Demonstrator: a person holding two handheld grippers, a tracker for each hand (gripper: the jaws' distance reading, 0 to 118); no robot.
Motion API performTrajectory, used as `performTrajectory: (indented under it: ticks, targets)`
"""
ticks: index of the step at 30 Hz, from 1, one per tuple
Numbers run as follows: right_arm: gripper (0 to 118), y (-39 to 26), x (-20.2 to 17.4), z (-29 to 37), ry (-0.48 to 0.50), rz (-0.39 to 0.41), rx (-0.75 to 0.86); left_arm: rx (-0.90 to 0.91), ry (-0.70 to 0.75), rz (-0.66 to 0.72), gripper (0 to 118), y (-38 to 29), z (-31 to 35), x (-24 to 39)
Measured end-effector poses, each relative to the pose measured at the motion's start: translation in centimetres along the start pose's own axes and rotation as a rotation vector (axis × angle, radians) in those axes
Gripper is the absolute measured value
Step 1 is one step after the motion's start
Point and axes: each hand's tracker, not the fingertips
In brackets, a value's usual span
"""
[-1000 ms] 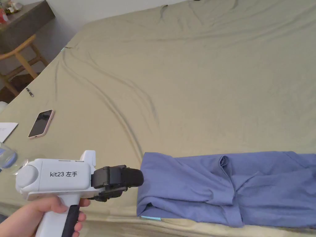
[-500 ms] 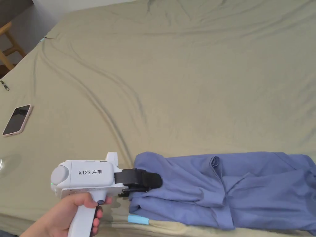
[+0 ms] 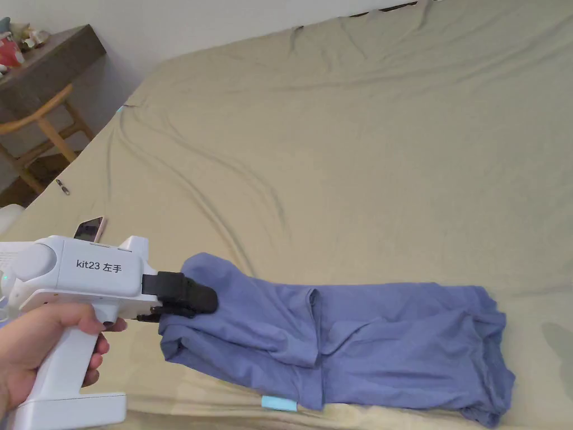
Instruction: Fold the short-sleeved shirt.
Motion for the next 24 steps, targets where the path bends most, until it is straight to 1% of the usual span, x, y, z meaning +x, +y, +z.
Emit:
performTrajectory:
  ticks: [2, 3, 4, 6, 8, 12, 16, 17, 18, 19, 20, 21, 22, 24]
  targets:
    - [0, 0.0, -0.1, 0.1, 0.007, 0.004, 0.001, -0.016, 0.069, -0.01, 11, 0.4, 1.1, 0.5]
    - [0, 0.0, -0.1, 0.2, 0.011, 0.005, 0.003, -0.014, 0.085, -0.002, 11, 0.6, 1.6, 1.3]
    - [0, 0.1, -0.1, 0.4, 0.016, 0.004, 0.007, 0.004, 0.071, -0.018, 11, 0.8, 2.2, 2.5]
    - [0, 0.2, 0.0, 0.5, 0.022, -0.001, 0.01, 0.026, 0.075, -0.095, 11, 0.8, 2.6, 6.0]
    - [0, 0.2, 0.1, 0.5, 0.024, -0.012, 0.01, 0.001, 0.07, -0.122, 11, 1.0, 2.3, 9.3]
    - [0, 0.3, 0.6, 0.7, 0.035, -0.04, 0.009, -0.056, 0.063, -0.305, 11, 0.7, -0.2, 16.6]
    - [0, 0.4, 1.2, 1.2, 0.033, -0.048, 0.023, -0.1, 0.023, -0.257, 11, 0.1, -5.3, 21.2]
    - [0, 0.4, 1.4, 1.3, 0.032, -0.051, 0.027, -0.117, 0.013, -0.263, 13, -0.4, -6.8, 22.3]
    - [0, 0.3, 1.6, 1.5, 0.034, -0.054, 0.028, -0.12, -0.016, -0.279, 20, -0.8, -7.7, 23.2]
    - [0, 0.3, 1.9, 1.6, 0.035, -0.06, 0.029, -0.107, -0.074, -0.29, 41, -1.4, -8.6, 24.4]
    - [0, 0.2, 2.1, 1.6, 0.033, -0.066, 0.029, -0.102, -0.121, -0.268, 64, -1.7, -9.1, 25.2]
    - [0, 0.1, 2.3, 1.6, 0.03, -0.072, 0.028, -0.115, -0.152, -0.234, 80, -1.9, -9.3, 25.9]
    - [0, 0.0, 2.5, 1.7, 0.023, -0.078, 0.027, -0.129, -0.184, -0.237, 85, -2.1, -9.4, 26.6]
    - [0, -0.1, 3.0, 1.8, 0.013, -0.085, 0.025, -0.138, -0.172, -0.305, 84, -1.7, -9.1, 26.8]
